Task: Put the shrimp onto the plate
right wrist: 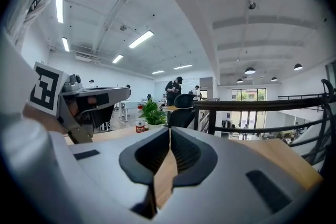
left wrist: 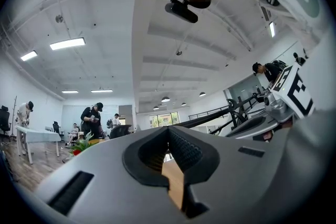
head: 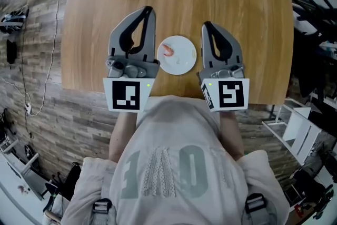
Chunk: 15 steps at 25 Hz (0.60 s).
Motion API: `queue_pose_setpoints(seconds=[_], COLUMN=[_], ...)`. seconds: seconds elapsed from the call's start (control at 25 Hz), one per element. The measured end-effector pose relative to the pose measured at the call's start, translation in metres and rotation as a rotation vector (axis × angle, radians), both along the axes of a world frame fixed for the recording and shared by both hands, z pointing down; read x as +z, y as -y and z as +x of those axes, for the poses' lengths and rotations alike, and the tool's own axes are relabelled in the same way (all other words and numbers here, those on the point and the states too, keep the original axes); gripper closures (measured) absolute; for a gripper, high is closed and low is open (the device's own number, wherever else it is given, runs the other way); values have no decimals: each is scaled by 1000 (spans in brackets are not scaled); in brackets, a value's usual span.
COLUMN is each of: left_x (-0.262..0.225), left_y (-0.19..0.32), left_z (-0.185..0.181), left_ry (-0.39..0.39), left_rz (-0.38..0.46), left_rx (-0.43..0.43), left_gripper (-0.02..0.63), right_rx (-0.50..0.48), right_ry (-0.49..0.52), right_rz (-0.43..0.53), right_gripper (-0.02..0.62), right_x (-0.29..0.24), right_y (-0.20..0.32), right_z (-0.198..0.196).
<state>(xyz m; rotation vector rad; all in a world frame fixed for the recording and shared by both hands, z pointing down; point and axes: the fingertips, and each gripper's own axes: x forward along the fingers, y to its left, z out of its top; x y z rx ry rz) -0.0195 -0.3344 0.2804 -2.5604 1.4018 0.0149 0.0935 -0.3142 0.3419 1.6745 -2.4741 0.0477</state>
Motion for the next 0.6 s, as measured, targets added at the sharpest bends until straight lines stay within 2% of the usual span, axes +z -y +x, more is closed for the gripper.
queue_pose_setpoints(seconds=[0.6], left_x=[1], left_y=[-4], left_z=[6], left_ry=[9], left_rz=[-4], left_rx=[21], left_gripper=[597], right_rx=[-37], right_ry=[-45], right_rz=[-37], right_gripper=[571], right_x=[10], right_y=[-10], right_z=[-2])
